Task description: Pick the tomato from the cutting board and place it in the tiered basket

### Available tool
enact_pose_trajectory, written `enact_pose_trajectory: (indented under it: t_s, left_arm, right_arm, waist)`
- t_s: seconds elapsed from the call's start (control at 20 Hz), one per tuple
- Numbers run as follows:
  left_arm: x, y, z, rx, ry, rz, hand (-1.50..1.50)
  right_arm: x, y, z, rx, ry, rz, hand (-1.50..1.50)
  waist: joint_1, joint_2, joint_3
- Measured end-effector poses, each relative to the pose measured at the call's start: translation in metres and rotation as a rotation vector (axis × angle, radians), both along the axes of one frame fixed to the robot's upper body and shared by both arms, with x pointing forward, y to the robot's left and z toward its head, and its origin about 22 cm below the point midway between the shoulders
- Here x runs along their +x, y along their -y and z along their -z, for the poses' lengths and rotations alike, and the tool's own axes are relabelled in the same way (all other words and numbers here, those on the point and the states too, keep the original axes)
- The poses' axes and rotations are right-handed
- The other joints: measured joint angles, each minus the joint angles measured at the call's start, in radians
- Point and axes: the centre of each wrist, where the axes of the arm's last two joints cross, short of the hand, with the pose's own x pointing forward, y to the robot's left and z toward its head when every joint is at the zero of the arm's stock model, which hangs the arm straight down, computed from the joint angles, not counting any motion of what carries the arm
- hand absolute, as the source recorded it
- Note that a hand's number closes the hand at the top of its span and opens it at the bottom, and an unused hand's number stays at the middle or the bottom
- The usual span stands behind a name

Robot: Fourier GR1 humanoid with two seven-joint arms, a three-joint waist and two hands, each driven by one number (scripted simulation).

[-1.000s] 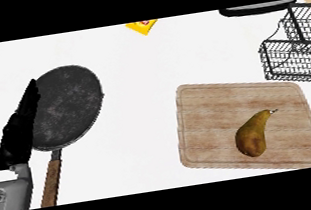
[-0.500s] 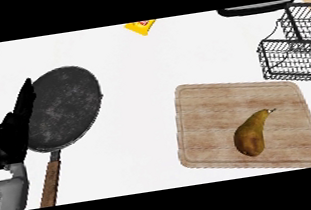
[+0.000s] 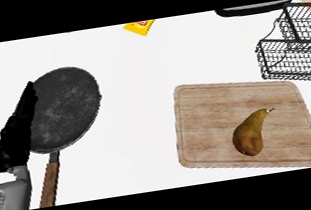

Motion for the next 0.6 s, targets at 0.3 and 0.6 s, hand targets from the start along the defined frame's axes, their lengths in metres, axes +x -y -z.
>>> enact_pose_trajectory:
  t_s: [0.3,0.6]
  left_arm:
    - [-0.003,-0.001,0.008,0.007,-0.004,-0.010,0.00]
    - [-0.006,0.002,0.001,0.005,-0.003,-0.012,0.00]
  right_arm:
    - [-0.058,0.056,-0.014,0.120,-0.023,0.037,-1.50]
    - [-0.128,0.105,-0.002,0.179,0.012,0.026,-1.50]
  waist:
    - [-0.013,-0.002,0.000]
    - [-0.015,-0.002,0.001]
